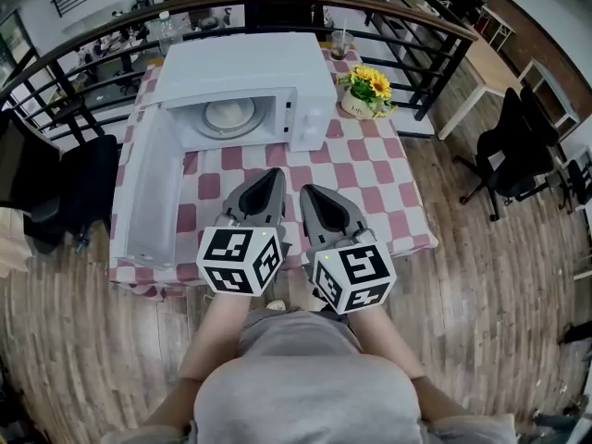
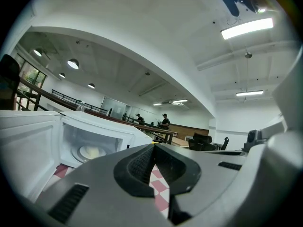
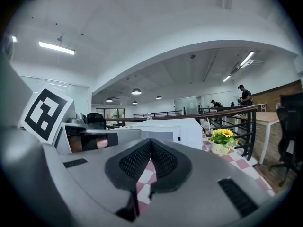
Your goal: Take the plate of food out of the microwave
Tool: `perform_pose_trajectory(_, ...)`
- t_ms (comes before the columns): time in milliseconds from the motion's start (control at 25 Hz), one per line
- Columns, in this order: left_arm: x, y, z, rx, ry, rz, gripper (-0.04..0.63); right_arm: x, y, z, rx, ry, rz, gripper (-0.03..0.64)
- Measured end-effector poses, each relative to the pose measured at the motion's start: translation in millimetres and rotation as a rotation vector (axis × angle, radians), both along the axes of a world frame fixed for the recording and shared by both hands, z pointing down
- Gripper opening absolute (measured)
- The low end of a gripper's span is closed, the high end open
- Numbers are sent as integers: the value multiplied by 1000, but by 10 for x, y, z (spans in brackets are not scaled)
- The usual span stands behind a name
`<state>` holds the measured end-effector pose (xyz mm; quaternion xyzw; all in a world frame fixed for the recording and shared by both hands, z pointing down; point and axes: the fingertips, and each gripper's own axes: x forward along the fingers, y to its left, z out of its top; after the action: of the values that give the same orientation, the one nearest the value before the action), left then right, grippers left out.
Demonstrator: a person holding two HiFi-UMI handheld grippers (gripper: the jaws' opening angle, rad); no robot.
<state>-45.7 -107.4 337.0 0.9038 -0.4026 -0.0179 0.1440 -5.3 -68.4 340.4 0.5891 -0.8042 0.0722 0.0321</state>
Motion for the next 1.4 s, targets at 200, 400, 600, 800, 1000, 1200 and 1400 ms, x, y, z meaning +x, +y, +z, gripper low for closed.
perform_pose_trajectory(200,-138,-105,37,-7,-9,-4,2,-131,-90,43,-11,-7,-1,23)
perform_pose_trajectory(400,-214,-197,63,-15,-10,-16,2,-198,-165,66,-21,-13,-15,23)
perform_pose_trajectory(600,-253,-323,109,-31,-16,-35,2,-218,-268,65,-21,-17,-32,23)
perform_pose_trajectory(800,-256,-518,146,-36,-42,-65,2,-134,-473,60,-22,-31,-38,23)
perform_pose_trajectory(1000,-303,-771,211,-58,-49,-115,2,-154,-771,36,-19,-31,-80,23)
perform_pose_trajectory(1200,-437,-1065,308,-97,-24,-218,2,-197,-1016,112,-45,-24,-135,23)
perform_pose_trajectory(1400,-463,-1332,384,-123,17,-227,2,-193,-1247,133,-57,-27,-164,23)
